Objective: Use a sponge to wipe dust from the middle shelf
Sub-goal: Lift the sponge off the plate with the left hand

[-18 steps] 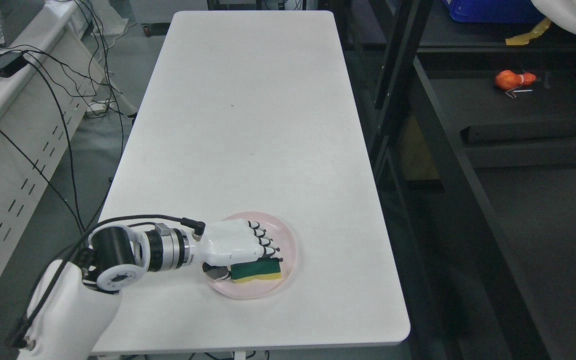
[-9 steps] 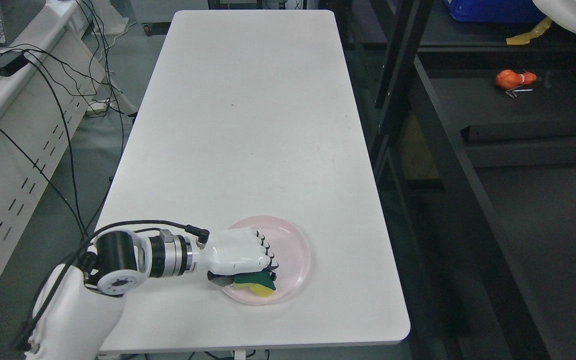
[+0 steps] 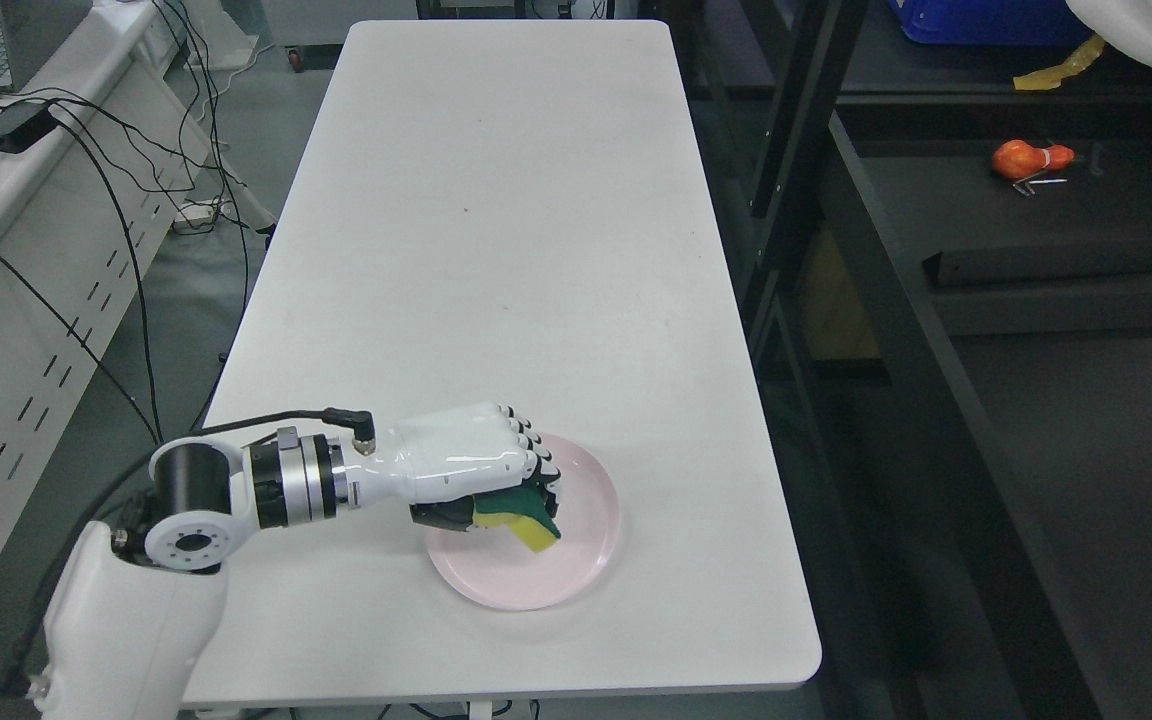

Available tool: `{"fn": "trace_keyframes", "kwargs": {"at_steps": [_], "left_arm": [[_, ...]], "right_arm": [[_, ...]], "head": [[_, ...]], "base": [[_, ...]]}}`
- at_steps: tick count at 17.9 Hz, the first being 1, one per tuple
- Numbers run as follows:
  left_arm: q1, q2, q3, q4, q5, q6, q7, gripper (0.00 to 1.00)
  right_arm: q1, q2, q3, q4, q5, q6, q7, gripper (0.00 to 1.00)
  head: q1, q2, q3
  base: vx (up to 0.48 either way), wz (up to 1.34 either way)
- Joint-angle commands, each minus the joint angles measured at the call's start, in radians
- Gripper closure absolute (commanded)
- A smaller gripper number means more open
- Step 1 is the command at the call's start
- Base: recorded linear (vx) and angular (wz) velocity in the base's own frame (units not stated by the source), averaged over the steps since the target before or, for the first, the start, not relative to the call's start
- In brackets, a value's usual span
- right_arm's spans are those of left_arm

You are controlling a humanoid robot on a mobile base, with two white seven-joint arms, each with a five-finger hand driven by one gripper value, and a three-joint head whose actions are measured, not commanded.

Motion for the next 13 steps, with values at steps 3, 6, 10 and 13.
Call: {"fn": "trace_keyframes", "kwargs": {"at_steps": [3, 6, 10, 13], "left_arm": [[0.030, -0.181, 0.323, 0.008, 0.402, 0.312, 0.271, 0.96], [0.069, -0.181, 0.302, 0.007, 0.554, 0.464, 0.588, 0.96], [0.122, -0.181, 0.252, -0.026, 0.578, 0.594, 1.018, 0.95], [0.159, -0.181, 0.251, -0.067, 0.600, 0.599, 1.022, 0.98]], "right_arm": [[0.000, -0.017, 0.001, -0.017, 0.000, 0.001, -0.001, 0.00], [0.000, -0.017, 0.000, -0.017, 0.000, 0.001, -0.001, 0.00], [0.000, -0.017, 0.001, -0.017, 0.000, 0.001, -0.001, 0.00], [0.000, -0.017, 0.001, -0.017, 0.000, 0.001, -0.001, 0.00]], "head": [[0.0000, 0.000, 0.000], [0.0000, 0.000, 0.000], [0.0000, 0.000, 0.000], [0.0000, 0.000, 0.000]], "base": [[0.000, 0.00], [0.000, 0.00], [0.000, 0.00], [-0.027, 0.00]]}}
